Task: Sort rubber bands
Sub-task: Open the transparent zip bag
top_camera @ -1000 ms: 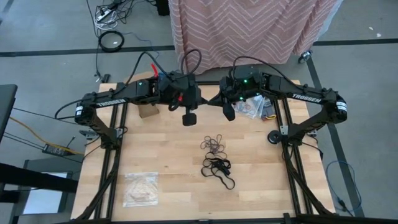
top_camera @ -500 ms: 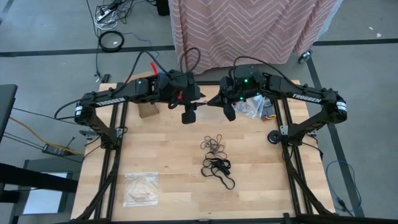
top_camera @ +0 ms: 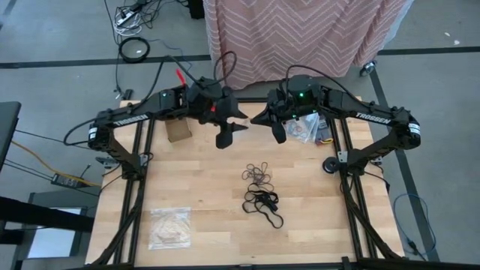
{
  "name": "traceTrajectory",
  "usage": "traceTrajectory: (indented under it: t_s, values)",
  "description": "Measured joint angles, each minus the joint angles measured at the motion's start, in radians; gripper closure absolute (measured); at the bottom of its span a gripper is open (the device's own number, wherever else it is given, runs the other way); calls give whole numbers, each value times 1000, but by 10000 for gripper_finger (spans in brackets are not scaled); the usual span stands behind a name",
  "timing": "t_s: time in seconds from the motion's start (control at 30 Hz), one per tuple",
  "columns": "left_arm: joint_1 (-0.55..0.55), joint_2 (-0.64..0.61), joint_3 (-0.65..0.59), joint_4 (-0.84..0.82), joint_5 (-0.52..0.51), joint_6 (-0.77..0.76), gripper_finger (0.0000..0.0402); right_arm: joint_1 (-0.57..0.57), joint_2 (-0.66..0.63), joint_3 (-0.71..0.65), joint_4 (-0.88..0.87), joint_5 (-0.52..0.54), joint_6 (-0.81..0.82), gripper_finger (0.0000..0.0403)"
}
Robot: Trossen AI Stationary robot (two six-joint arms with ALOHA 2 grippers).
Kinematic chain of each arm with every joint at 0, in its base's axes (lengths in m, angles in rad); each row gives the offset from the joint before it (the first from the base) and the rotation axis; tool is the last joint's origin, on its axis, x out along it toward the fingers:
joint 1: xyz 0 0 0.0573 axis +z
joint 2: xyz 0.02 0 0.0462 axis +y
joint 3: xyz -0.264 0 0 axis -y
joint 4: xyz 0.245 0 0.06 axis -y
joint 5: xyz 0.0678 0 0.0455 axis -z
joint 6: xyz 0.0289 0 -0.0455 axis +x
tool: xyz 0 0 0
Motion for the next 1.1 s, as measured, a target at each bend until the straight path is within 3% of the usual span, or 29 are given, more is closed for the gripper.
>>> traceTrajectory:
  t_s: [0.2,0.47,0.7,0.97,1.1]
  values:
    - [15,0,-3,16,-4,-24,254,0,0,0,-1,0,0,403]
    - [18,0,-3,15,9,-16,386,0,0,0,12,0,0,403]
    - [18,9,-4,-30,8,-14,392,-10,0,0,113,-47,25,403]
    - [19,15,-4,-46,1,-14,399,-10,-2,0,110,-50,23,403]
    - [19,15,-4,-50,1,-13,400,-13,-10,0,47,-10,-53,403]
